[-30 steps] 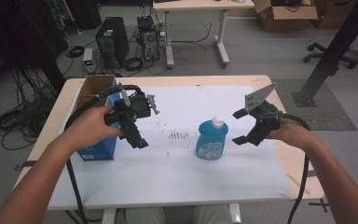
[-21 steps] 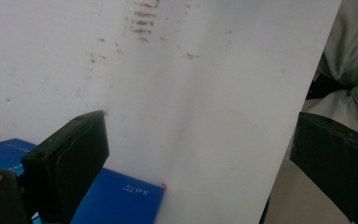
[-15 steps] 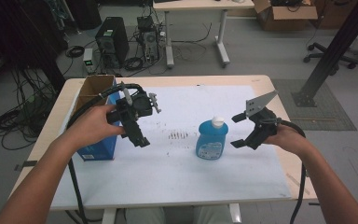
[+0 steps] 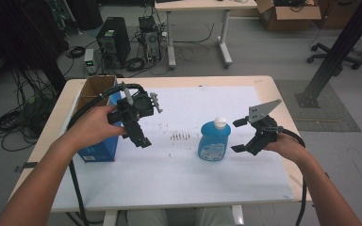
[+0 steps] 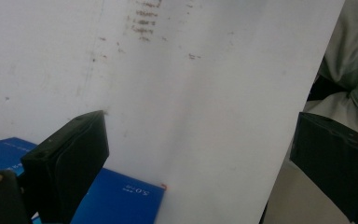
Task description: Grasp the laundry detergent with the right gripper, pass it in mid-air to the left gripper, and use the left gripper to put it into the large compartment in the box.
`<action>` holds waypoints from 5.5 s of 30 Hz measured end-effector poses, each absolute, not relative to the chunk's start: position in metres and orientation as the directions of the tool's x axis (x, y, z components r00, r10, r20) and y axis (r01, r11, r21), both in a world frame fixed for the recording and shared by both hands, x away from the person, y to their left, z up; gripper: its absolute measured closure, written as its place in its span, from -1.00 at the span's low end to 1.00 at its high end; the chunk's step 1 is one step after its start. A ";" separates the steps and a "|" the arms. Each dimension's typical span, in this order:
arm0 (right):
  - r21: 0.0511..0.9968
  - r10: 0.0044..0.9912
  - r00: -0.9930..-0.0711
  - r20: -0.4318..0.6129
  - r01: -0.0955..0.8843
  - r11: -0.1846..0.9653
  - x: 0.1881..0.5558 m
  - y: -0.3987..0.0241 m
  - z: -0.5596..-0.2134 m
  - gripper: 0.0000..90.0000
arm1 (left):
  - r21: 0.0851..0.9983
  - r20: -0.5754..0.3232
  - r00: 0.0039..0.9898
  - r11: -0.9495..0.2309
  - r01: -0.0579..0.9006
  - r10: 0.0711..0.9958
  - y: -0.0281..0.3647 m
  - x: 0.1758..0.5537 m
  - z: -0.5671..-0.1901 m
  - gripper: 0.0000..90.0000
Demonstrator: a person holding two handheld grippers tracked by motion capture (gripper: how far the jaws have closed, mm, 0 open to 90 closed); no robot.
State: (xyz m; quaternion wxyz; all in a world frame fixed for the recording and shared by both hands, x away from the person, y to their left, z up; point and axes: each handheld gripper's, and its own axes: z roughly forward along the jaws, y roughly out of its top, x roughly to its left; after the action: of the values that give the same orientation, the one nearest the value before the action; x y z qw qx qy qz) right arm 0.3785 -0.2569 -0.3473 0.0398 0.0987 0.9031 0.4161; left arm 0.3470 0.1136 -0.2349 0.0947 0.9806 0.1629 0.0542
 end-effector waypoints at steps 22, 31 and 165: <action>0.794 0.212 -0.977 0.019 0.143 0.591 0.380 -0.249 -0.365 -0.91 | 0.197 0.069 0.940 -0.929 0.315 0.333 0.113 0.348 -0.236 -0.90; 0.817 0.211 -0.977 0.029 0.145 0.558 0.381 -0.242 -0.374 -0.91 | 0.195 0.065 0.939 -0.927 0.319 0.337 0.114 0.349 -0.237 -0.90; 0.883 0.096 -0.993 -0.063 -0.011 0.469 0.340 -0.194 -0.287 -0.01 | 0.230 0.151 0.974 -0.964 0.130 0.167 0.051 0.329 -0.156 -0.89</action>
State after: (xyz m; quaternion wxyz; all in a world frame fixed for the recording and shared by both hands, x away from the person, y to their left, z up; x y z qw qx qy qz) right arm 0.3396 -0.1940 -0.2871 0.0516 0.0249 0.8553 0.5149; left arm 0.3288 0.0515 -0.1565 0.1101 0.9874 0.0753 0.0847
